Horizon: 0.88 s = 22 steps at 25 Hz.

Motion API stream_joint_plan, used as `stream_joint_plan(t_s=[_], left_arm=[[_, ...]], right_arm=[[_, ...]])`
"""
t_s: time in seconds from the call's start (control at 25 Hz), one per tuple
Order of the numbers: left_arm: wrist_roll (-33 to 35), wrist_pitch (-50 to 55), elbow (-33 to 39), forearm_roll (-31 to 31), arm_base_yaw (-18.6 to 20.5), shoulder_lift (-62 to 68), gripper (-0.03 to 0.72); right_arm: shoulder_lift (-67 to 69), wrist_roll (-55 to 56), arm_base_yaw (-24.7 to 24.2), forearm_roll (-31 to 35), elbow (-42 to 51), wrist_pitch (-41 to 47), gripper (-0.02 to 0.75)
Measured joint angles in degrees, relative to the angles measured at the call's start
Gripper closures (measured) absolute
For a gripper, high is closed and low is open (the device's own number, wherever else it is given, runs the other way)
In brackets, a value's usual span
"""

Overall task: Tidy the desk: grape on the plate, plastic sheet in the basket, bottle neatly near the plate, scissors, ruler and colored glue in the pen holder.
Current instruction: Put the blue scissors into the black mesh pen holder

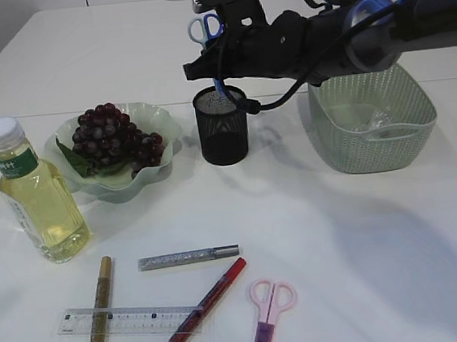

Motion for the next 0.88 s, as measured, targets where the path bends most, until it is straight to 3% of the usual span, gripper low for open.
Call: stream_joint_plan(t_s=[0.88], left_arm=[[0.0, 0.0, 0.0, -0.1, 0.0, 0.0, 0.253]], right_arm=[[0.0, 0.3, 0.0, 4.1, 0.0, 6.1, 0.539]])
